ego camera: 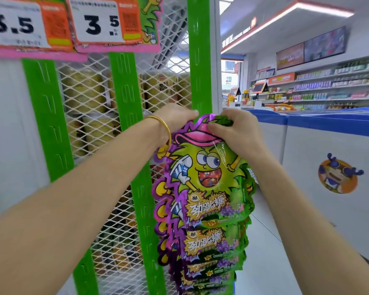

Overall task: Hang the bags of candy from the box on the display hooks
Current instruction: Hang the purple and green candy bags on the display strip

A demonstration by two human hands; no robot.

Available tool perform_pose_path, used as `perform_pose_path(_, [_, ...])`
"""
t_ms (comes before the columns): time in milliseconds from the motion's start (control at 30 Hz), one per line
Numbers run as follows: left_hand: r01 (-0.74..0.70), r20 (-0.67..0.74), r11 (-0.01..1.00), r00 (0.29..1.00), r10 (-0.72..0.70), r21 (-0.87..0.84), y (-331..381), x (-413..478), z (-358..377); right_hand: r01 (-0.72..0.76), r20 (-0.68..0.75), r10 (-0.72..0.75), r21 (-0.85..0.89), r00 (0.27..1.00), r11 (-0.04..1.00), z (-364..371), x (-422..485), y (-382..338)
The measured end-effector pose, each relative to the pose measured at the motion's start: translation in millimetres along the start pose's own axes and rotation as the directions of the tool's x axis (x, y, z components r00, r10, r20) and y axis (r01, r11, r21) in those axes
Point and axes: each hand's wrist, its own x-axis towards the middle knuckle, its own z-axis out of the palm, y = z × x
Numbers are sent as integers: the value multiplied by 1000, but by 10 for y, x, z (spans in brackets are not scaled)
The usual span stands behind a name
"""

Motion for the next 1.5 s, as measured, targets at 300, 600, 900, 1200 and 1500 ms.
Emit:
perform_pose_path(300, [6,24,999,1000,-5,-54,-75,-2,-22,-21,91,25,-44,995,999,95,-161,47])
perform_pose_path(600, [-304,-70,920,941,330,249,-250,-350,11,-110,10,112,-118,994,987,180,-324,135])
perform_pose_path(900, [-439,-237,818,807,541,370,-1343,-1436,131,135,-116,-125,84,985,987,511,-1503,-180])
perform_pose_path(1200, [100,-5,954,995,-103,283,-3764,-2820,233,-157,891,88,-19,445,987,2163,-3704,418])
perform_pose_path(1500, [270,40,872,949,-312,408,-4500,-3018,176,-30,994,62,-65,-93,997,2909,-5022,690])
